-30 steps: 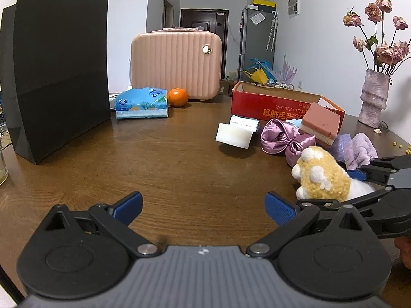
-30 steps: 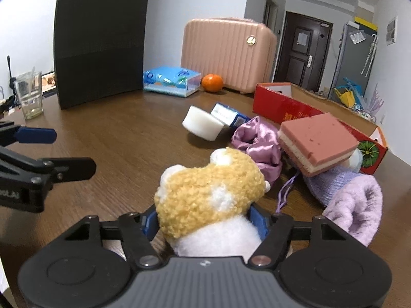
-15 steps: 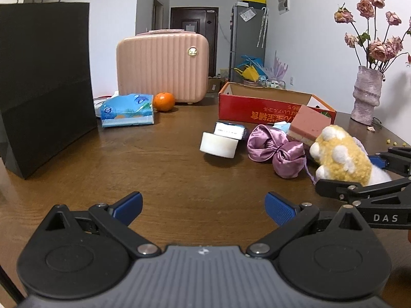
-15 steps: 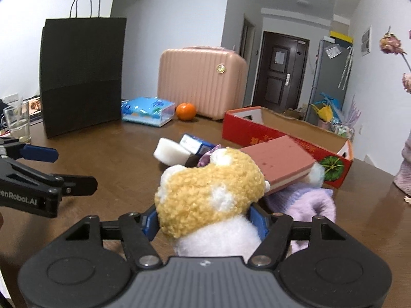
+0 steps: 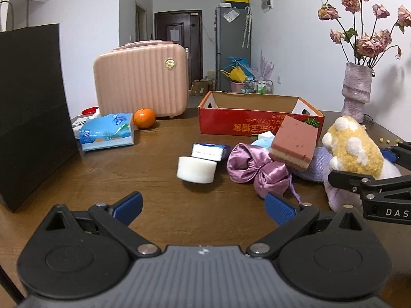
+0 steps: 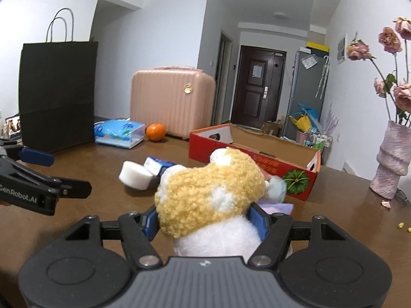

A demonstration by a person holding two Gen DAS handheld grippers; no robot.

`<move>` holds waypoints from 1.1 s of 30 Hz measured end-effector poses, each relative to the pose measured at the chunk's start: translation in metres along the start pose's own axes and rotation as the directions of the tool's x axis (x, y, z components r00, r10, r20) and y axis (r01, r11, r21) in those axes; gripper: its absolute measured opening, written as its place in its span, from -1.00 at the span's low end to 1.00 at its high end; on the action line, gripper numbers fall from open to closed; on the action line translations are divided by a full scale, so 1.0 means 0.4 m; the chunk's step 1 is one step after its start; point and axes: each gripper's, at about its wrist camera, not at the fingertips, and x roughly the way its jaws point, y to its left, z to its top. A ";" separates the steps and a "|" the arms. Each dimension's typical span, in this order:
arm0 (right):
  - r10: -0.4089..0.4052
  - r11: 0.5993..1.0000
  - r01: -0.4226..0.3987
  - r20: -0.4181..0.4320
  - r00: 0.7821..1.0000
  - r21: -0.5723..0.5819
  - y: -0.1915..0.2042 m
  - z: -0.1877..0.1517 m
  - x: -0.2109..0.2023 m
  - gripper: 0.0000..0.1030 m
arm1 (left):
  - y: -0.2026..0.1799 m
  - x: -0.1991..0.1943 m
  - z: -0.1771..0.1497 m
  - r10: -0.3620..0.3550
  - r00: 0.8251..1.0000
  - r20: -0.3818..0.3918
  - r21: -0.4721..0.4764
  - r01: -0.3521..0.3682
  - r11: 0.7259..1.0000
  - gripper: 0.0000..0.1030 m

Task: Organize soft objects
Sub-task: 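Lift the sheep toy with the right gripper while the left gripper approaches the pink scrunchie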

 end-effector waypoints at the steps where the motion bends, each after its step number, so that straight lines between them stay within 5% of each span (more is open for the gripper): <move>1: -0.006 1.000 0.006 0.005 1.000 0.003 -0.008 0.002 0.000 0.32 | -0.004 0.006 0.005 -0.004 1.000 -0.002 0.002 0.004 1.000 1.00; 33: -0.114 0.986 0.107 0.045 0.993 0.130 -0.183 0.003 0.066 0.32 | -0.176 0.263 0.080 -0.070 0.985 -0.160 0.033 0.076 0.997 1.00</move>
